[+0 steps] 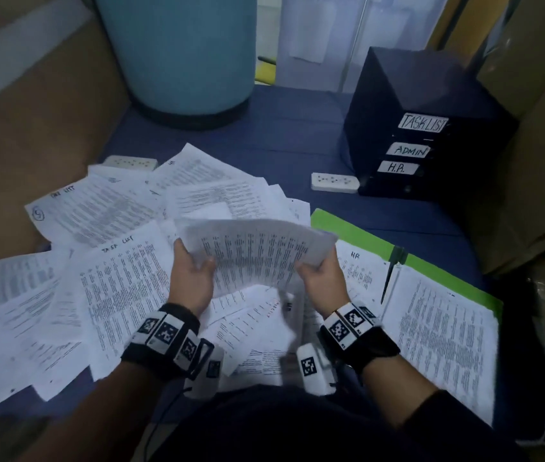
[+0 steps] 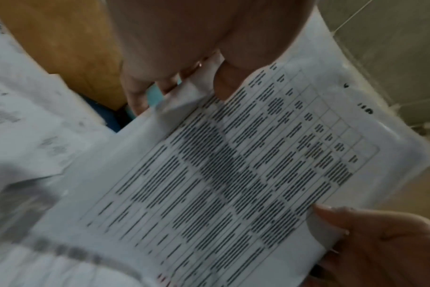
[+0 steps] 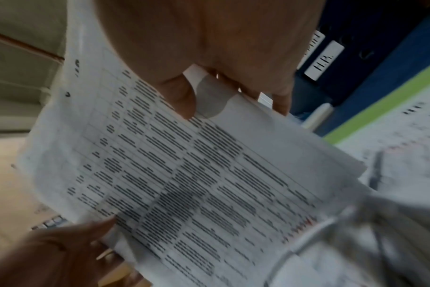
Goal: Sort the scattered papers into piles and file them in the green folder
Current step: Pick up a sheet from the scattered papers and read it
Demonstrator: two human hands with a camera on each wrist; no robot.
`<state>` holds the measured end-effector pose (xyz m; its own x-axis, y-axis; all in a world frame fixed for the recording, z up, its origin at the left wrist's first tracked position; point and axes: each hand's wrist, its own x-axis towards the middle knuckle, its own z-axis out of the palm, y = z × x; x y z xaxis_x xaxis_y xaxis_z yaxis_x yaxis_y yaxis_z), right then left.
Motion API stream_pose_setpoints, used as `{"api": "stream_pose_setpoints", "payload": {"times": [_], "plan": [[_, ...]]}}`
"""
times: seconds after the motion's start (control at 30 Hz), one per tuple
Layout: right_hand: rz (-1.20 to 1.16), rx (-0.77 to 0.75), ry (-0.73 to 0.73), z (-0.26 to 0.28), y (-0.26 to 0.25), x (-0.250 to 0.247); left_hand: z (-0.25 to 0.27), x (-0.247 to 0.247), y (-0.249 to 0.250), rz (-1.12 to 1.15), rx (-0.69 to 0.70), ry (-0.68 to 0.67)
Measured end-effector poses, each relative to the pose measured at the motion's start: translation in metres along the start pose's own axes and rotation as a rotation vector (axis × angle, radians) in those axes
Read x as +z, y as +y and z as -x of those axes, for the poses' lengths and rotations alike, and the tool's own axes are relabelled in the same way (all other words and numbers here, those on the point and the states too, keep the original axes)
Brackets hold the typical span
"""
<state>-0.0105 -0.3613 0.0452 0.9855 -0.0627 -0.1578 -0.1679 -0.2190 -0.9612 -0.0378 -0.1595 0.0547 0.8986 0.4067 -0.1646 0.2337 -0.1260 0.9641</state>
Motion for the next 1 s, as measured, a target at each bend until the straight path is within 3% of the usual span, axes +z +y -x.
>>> {"api": "stream_pose_setpoints", "payload": {"times": [0.2,0.37,0.63,0.83,1.0], "plan": [[0.222,0.008,0.018,-0.003,-0.005,0.001,-0.008,0.004,-0.002,-0.156,-0.013,-0.042],[0.11,0.007,0.053,-0.007,-0.003,-0.005,-0.008,0.005,0.004,-0.114,0.074,0.0],[0.325,0.14,-0.025,-0.005,0.027,-0.008,-0.011,0.018,-0.021,-0.354,0.027,-0.148],[0.227,0.042,0.19,-0.002,0.016,-0.066,-0.015,0.054,0.003,-0.338,0.144,-0.225],[0.244,0.162,0.4,0.017,0.046,-0.144,0.0,0.128,0.01,-0.343,0.106,-0.433]]}}
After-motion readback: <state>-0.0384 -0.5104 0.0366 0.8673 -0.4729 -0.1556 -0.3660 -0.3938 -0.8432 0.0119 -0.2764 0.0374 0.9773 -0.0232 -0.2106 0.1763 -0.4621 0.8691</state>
